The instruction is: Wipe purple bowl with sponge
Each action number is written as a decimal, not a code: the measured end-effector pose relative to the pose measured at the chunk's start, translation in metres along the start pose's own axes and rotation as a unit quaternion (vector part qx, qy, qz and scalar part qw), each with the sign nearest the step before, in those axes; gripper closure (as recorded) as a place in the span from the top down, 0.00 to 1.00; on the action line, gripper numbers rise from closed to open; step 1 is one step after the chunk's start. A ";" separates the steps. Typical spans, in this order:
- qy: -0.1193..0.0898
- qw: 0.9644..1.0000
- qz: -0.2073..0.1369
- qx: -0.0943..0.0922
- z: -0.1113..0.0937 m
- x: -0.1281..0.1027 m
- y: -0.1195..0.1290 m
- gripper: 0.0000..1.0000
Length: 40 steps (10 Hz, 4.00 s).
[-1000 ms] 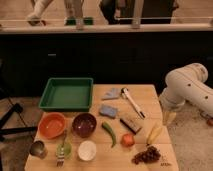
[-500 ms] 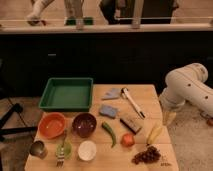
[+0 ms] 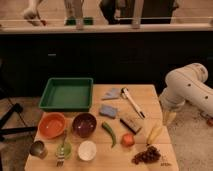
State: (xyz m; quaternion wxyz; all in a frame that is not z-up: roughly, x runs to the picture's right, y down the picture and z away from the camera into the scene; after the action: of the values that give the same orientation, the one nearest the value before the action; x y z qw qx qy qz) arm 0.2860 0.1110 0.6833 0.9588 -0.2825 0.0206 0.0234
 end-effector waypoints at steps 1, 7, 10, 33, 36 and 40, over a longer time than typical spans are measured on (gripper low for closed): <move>0.000 1.000 0.000 0.000 0.000 0.000 0.000 0.80; -0.031 0.989 0.144 0.009 0.010 -0.031 -0.020 0.80; -0.088 0.975 0.203 0.000 0.022 -0.045 -0.029 0.80; -0.217 0.962 0.162 -0.023 0.085 -0.202 -0.015 0.80; -0.218 0.962 0.164 -0.022 0.084 -0.201 -0.014 0.80; -0.252 0.956 0.151 -0.016 0.111 -0.207 -0.038 0.80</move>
State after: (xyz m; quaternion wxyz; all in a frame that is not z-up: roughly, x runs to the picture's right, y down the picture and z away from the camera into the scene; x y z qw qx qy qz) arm 0.0849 0.1325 0.8078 0.9133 -0.2763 -0.1799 0.2389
